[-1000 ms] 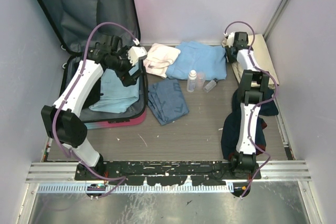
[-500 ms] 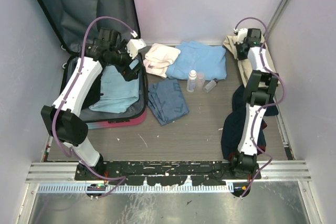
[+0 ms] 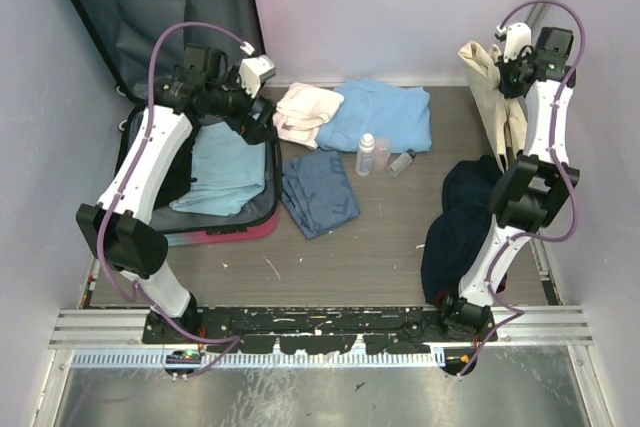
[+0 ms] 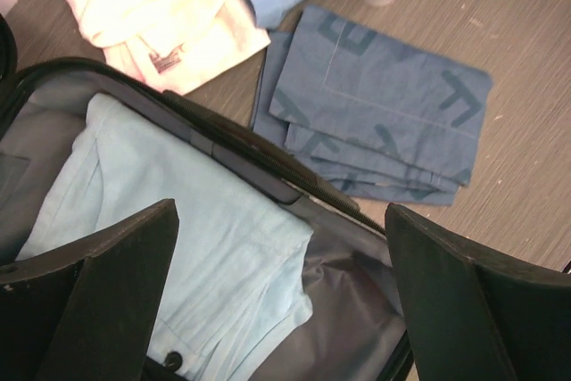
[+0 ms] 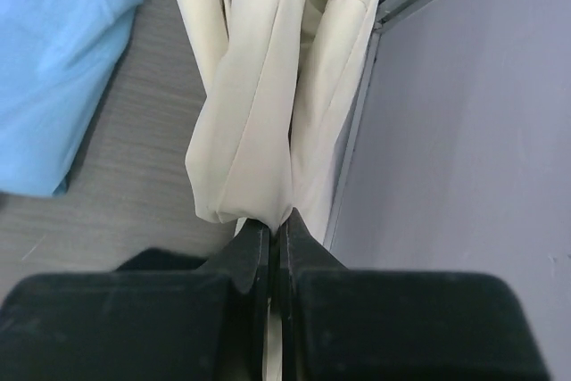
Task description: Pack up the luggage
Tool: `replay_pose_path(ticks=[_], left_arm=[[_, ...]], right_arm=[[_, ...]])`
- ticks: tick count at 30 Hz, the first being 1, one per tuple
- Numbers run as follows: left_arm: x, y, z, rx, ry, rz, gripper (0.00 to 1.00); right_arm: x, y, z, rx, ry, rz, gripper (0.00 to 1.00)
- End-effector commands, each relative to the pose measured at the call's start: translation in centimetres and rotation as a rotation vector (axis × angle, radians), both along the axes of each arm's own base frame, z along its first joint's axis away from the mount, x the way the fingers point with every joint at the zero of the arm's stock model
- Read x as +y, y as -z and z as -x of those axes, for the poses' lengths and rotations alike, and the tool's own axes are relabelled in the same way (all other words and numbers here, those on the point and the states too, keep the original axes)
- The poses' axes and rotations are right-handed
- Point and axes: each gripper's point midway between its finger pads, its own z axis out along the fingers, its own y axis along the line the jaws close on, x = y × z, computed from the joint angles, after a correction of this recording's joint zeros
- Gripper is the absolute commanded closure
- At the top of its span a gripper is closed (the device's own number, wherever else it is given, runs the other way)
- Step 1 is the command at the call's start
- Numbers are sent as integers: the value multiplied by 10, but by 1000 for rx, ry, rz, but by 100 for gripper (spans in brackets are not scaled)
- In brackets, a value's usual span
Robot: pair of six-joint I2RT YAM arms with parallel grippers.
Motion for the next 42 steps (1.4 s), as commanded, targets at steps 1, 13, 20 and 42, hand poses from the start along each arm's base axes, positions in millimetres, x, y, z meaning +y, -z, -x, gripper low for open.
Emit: replay_pose_path(ticks=[1,13,20,42], left_arm=[[-18,-35,-5,-46,-1,124,0],[-9,-54,9,-47,-75,179,0],[34,-73,2,0,-283,297,0],[201,-100,27,-84,-870,507,2]], right_arm=[[29,-100,23,-204,-124,55,99],[98,-214,63,-420,-294,37,99],[195,-275,74,-614,-456,93,99],[489,-343,79,-1068,-761,-109,100]])
